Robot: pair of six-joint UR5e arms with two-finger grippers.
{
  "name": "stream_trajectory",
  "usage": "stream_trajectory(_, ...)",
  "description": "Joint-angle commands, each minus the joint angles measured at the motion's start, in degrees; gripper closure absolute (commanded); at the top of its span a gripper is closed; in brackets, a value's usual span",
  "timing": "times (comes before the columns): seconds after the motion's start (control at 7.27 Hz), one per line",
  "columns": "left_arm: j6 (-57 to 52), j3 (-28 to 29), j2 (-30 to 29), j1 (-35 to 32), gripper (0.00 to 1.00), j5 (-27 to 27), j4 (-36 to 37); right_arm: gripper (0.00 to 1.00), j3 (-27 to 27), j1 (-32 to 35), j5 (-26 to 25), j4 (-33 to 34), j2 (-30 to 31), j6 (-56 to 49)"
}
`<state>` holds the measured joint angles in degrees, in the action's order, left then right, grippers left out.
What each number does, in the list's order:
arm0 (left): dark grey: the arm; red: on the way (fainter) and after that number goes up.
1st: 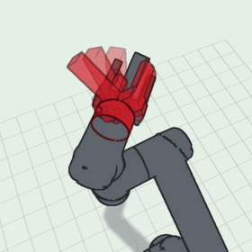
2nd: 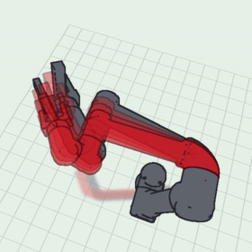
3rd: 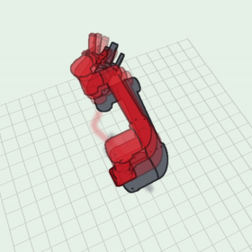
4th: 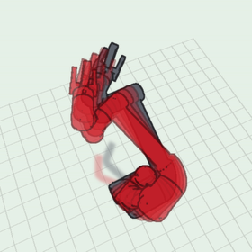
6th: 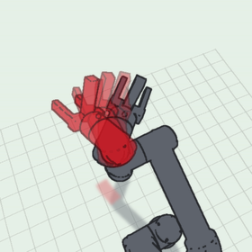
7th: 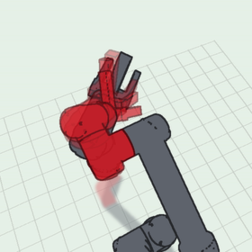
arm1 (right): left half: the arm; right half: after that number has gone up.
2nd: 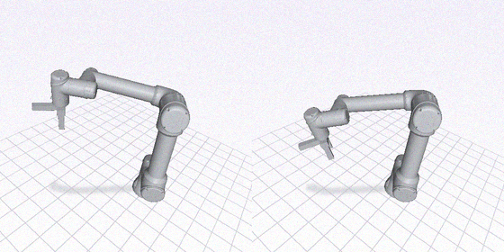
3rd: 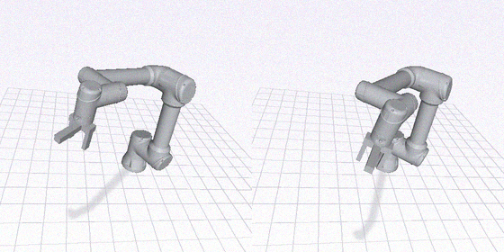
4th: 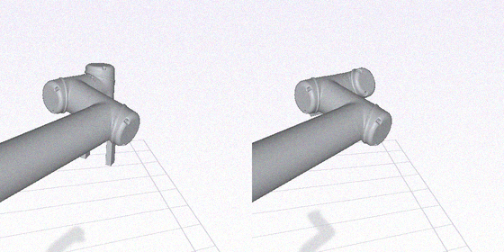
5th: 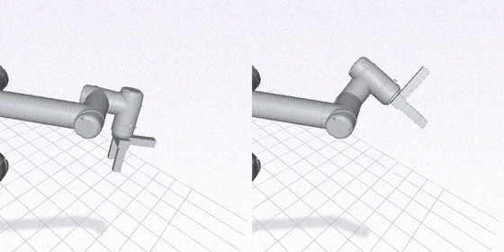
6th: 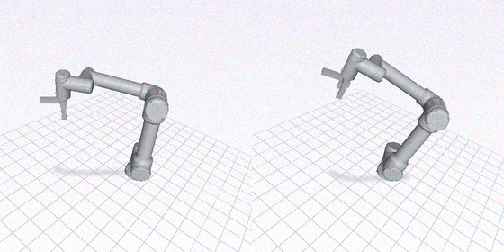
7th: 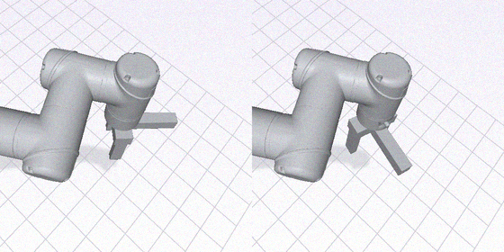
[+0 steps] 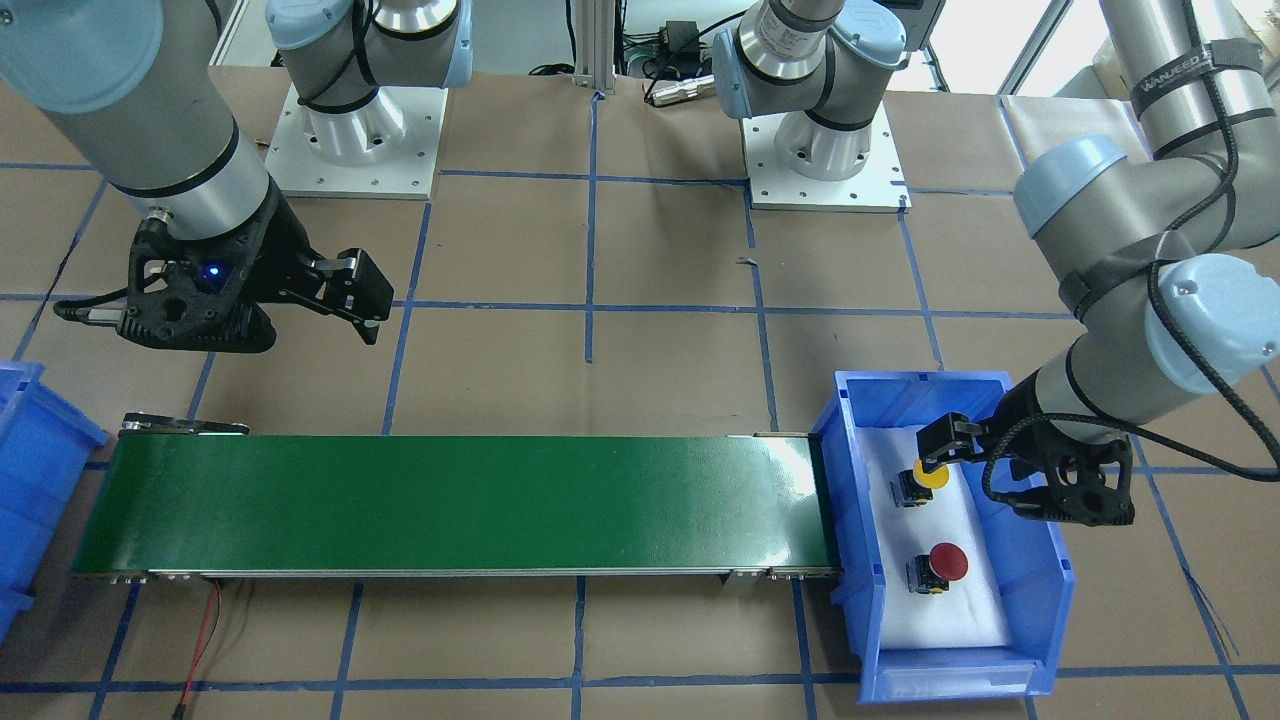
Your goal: Transport two buttons from left to right
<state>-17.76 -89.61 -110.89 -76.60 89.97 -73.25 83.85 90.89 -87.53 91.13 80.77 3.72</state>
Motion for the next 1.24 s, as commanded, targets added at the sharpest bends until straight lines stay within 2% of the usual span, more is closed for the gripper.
stream_trajectory(0.0,-0.2,-3.9,-0.1,-0.1,0.00,0.0,3.6,0.00,0.0,0.0,0.1,0.0,0.0,0.1)
stream_trajectory(0.28,-0.1,-6.3,-1.1,0.0,0.00,-0.1,7.9,0.00,0.1,0.0,0.1,0.0,0.0,0.1)
stream_trajectory(0.55,-0.2,-7.3,-1.1,0.1,0.05,-0.1,8.0,0.00,0.0,0.0,0.1,0.0,0.0,0.1)
stream_trajectory(0.69,0.1,-7.6,-1.3,0.0,0.15,-1.0,8.5,0.00,0.0,0.0,0.1,0.0,0.0,0.1)
stream_trajectory(0.83,0.4,-7.5,-1.4,0.0,0.47,-1.5,8.5,0.00,0.0,0.0,0.1,0.0,0.0,0.1)
stream_trajectory(0.96,1.6,-7.7,-2.0,0.0,0.52,-1.6,8.3,0.00,0.0,0.0,0.1,0.0,0.0,0.1)
stream_trajectory(1.1,1.8,-7.5,-3.1,-0.2,0.62,-3.5,7.9,0.00,0.0,0.0,0.1,0.0,0.0,0.1)
